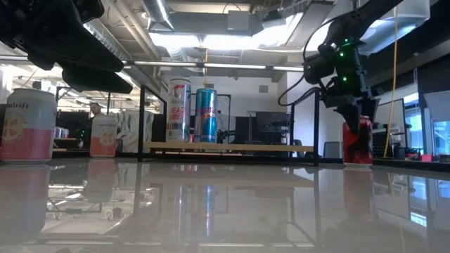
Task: Place canned beverage on shelf
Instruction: Put the top red-black soda can on the shelf
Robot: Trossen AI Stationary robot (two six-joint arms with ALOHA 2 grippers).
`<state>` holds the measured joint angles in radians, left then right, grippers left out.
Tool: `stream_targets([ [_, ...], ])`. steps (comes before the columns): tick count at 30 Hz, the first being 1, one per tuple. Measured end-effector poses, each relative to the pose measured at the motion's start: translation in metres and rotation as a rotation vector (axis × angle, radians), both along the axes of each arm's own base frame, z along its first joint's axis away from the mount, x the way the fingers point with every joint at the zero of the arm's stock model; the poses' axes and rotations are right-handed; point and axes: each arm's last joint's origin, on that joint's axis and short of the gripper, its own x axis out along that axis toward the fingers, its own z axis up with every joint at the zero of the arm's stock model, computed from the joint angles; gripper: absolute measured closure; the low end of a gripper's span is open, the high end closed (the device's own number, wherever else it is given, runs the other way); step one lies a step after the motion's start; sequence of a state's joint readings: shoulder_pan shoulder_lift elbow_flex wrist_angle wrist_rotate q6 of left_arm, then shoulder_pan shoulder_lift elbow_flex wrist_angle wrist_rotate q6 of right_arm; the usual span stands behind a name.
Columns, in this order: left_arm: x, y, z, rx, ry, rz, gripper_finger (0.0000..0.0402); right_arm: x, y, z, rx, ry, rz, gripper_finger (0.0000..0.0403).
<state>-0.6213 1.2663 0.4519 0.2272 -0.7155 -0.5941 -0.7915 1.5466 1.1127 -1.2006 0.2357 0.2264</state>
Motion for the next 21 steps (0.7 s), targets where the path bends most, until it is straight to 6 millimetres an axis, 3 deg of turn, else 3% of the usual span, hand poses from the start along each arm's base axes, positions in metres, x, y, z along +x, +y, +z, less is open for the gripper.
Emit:
stream_targets([
  [11, 0.0, 0.0, 0.0, 0.0, 0.0, 0.0, 0.0105, -0.009, 0.014, 0.02, 0.006, -0.077, 0.025, 0.0125],
  [21, 0.0, 0.0, 0.001, -0.003, -0.005, 0.0, 0.0105, 0.005, 0.059, 0.037, 0.036, -0.121, 0.127, 0.0127],
])
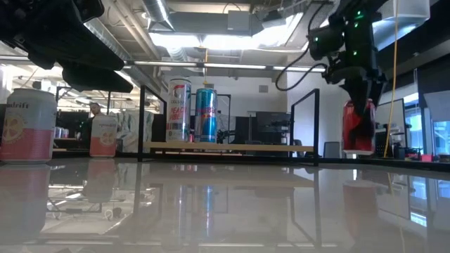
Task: Place canned beverage on shelf
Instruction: Put the top red-black soda can on the shelf
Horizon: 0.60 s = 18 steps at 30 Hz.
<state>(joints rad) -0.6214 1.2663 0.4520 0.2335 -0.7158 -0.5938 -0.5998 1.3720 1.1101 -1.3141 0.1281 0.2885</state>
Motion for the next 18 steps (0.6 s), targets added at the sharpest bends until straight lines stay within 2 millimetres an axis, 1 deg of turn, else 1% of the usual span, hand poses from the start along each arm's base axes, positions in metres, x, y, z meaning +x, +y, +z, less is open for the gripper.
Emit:
stream_targets([
  [4, 0.0, 0.0, 0.0, -0.001, -0.001, 0.0, 0.0105, 0.007, 0.025, 0.003, 0.015, 0.025, 0.053, 0.0128],
  [11, 0.0, 0.0, 0.0, -0.003, -0.004, -0.001, 0.0105, 0.027, 0.07, 0.004, 0.009, -0.021, 0.166, 0.0127],
  [18, 0.001, 0.0, 0.001, -0.009, -0.011, -0.002, 0.0105, 0.047, 0.112, 0.004, -0.017, -0.148, 0.303, 0.0127],
])
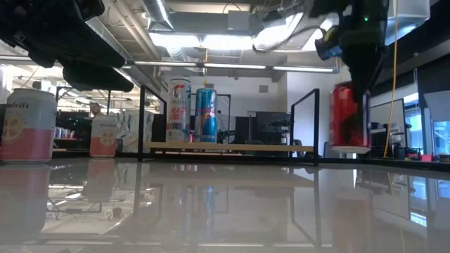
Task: Place canned beverage on shelf
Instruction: Put the top red-black soda can on the shelf
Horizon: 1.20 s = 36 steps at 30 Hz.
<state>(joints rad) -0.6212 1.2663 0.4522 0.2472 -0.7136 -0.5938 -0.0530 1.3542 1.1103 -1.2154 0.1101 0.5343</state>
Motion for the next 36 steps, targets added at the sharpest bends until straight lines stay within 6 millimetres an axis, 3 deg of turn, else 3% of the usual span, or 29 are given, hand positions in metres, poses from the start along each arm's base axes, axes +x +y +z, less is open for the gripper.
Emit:
stream_targets([
  [8, 0.0, 0.0, 0.0, -0.001, -0.004, 0.003, 0.0105, 0.037, 0.033, -0.013, 0.053, -0.176, 0.134, 0.0126],
  [18, 0.006, 0.007, 0.0, -0.014, -0.007, 0.025, 0.0105, 0.078, 0.04, -0.038, 0.025, -0.29, 0.291, 0.0165],
  [29, 0.011, 0.013, -0.001, -0.02, -0.01, 0.055, 0.0105, 0.089, 0.04, -0.052, -0.005, -0.301, 0.35, 0.0173],
  [36, 0.019, 0.012, -0.012, -0.033, 0.013, 0.034, 0.0105, 0.075, 0.042, -0.035, 0.048, -0.156, 0.331, 0.0124],
])
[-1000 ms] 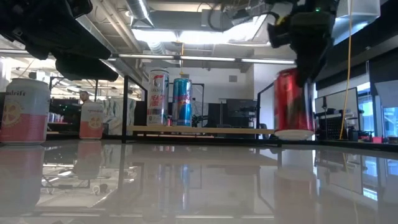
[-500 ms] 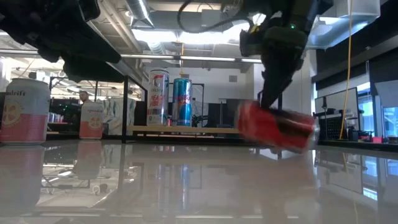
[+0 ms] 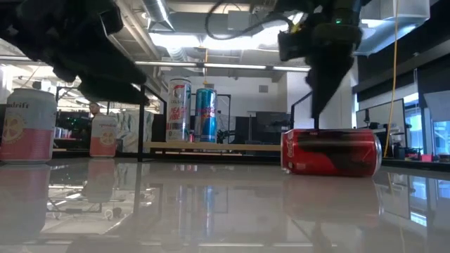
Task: Place canned beverage on shelf
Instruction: Put the top red-black soda can on the shelf
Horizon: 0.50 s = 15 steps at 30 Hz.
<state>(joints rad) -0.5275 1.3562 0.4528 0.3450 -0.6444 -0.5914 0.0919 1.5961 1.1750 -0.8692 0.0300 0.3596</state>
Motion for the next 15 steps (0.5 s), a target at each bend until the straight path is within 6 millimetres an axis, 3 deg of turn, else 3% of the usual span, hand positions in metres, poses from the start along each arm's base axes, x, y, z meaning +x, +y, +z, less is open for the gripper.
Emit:
stream_targets([
  [7, 0.004, -0.003, -0.009, -0.007, 0.027, -0.029, 0.0105, -0.012, 0.027, -0.016, 0.027, 0.058, 0.039, 0.007],
  [15, 0.005, -0.003, -0.008, -0.017, 0.008, -0.029, 0.0105, -0.021, 0.036, -0.052, 0.021, 0.03, 0.026, 0.0059],
])
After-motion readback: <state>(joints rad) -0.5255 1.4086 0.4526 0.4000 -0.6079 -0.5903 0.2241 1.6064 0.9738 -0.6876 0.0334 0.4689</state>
